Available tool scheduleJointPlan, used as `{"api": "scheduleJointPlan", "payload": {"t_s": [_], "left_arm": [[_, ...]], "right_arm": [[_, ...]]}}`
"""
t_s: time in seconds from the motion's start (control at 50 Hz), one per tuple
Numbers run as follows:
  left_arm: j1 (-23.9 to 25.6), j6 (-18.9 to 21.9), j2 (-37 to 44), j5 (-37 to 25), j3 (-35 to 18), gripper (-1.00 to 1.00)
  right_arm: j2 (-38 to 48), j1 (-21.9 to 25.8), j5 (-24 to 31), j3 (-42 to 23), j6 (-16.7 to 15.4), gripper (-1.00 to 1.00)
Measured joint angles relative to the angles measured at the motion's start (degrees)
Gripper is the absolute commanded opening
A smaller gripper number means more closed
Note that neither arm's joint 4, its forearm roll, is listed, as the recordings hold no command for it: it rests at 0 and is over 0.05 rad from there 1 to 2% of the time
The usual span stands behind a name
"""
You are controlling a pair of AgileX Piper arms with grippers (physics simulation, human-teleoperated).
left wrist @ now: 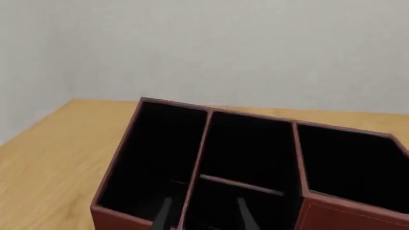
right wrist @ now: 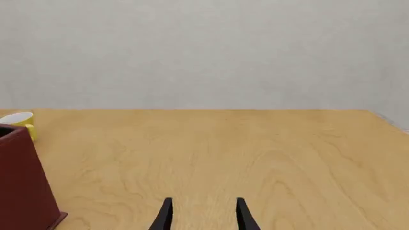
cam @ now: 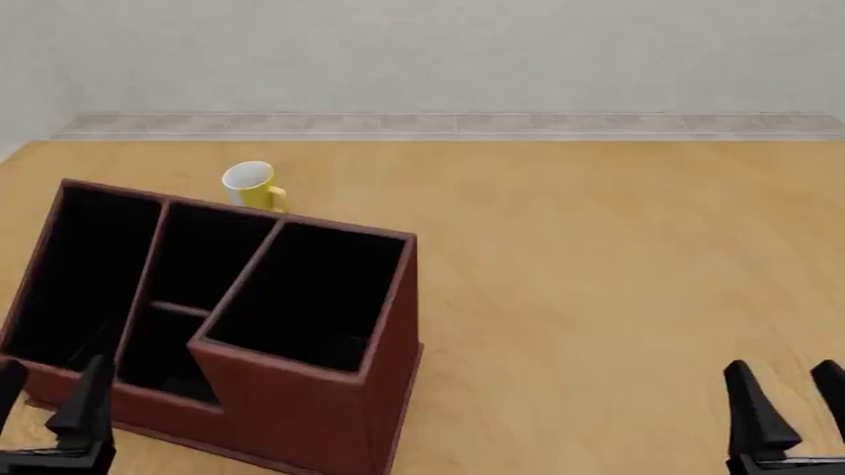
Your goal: Pick up the book and place it in the left compartment of the caddy.
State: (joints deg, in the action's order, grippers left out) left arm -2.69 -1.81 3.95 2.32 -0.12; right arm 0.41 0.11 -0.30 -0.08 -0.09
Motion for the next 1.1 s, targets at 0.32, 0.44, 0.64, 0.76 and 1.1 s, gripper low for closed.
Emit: {"api": "scheduleJointPlan", "payload": {"t_s": [0.32,0.44,0.64,0.76,1.1], "left_arm": [[2.75,1.48,-2.80,-2.30,-1.75,1.00],[3.91,2.11,-3.02,-3.38,-3.25,1.00],[7.71,3.85,-0.81,-4.65,-7.54,1.00],[11.96,6.35,2.77,-5.00,-11.32,1.00],[29.21,10.03,12.88,-12.13,-22.47,1.00]], "right_arm": [[-0.23,-0.26,0.14,-0.14,0.40,1.00],[-0.28,-0.26,0.16,-0.13,0.49,1.00],[-0.32,-0.21,0.24,-0.16,0.70,1.00],[-0.31,-0.21,0.27,-0.17,0.88,1.00],[-0.30,-0.68,0.10,-0.20,1.70,1.00]]}}
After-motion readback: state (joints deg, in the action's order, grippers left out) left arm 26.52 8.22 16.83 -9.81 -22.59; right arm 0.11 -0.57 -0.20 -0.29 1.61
